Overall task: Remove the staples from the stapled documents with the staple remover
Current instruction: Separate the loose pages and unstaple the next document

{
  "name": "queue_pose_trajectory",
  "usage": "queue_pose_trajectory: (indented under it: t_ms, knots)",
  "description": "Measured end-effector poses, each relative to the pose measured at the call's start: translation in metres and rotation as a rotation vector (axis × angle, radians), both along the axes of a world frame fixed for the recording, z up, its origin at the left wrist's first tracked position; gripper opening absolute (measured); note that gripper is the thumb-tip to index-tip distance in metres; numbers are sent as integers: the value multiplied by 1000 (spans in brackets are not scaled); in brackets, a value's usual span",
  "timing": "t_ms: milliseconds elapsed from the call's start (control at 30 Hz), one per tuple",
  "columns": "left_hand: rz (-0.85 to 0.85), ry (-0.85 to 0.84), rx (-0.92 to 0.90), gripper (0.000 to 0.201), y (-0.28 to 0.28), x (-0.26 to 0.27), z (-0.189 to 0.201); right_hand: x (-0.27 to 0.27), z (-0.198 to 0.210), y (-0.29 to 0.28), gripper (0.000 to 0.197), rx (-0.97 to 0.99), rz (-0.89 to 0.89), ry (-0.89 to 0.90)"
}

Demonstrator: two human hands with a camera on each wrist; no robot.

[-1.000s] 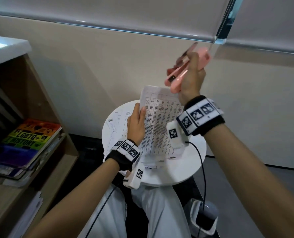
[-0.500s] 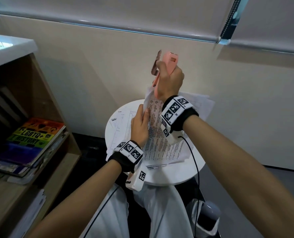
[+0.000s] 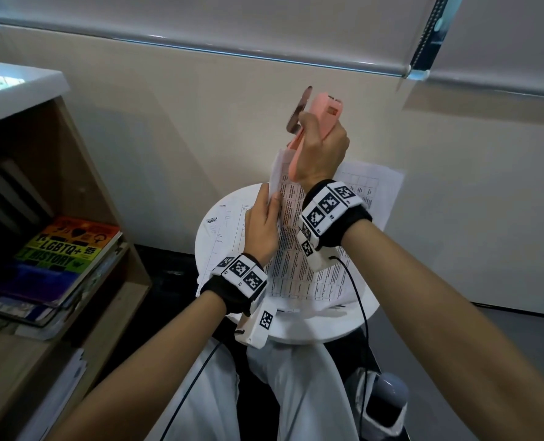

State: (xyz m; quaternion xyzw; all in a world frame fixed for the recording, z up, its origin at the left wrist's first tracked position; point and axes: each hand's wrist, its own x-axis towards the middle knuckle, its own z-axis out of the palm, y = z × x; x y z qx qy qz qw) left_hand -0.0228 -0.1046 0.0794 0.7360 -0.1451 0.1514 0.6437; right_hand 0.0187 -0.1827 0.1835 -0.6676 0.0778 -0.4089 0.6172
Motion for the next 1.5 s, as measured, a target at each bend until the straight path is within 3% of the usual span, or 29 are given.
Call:
queue_pose_trajectory:
  t_ms: [100,233,333,433,500,567,600,700,767,867,1000,1067,1100,1167,1233,1333,1500]
  knots:
    - [-8,-9,25,23,-1,-2,0,2,0,0,24,27,32,-31]
    - [-13,-1,42,26,-1,-3,-2,4,-1,-1,40,59,63,-60]
    - [-19,-4,34,26,-1,-1,-1,-1,1,-4,29,64,85,-13]
    - [-18,37,-3,23,2,4,-6,-13,15,-13,15,214,144,-145]
    - [-1,89,-34,23,8,10,-14,-18,19,-35,29,310,104,-181]
    - [5,153,-104,17,14,14,-21,-27,13,-68,61,244,-6,-85]
    - [0,182,-143,17,15,17,-23,-34,5,-86,66,170,-10,-15]
    - [-68,245,-241,23,17,24,-29,-65,-34,-125,44,77,263,146]
    - [-117,309,-260,33,13,29,-38,-86,-68,-139,45,117,437,363]
    - [-134,451,-164,62,-1,32,-58,-104,-114,-153,38,167,557,675]
    - [-86,559,9,40,-2,24,-70,-103,-135,-166,25,134,298,841]
    - [147,568,477,43,12,29,-83,-101,-136,-179,19,76,169,881]
    - [265,598,727,57,22,28,-87,-100,-139,-188,22,57,108,893]
    - [367,704,962,95,40,31,-97,-96,-145,-207,25,32,25,942]
    - [381,767,991,118,50,32,-106,-89,-149,-220,24,68,15,998]
    - [378,775,946,129,52,38,-116,-74,-153,-228,34,119,18,1061]
    - [302,717,797,121,69,46,-119,-46,-161,-215,44,71,9,1090]
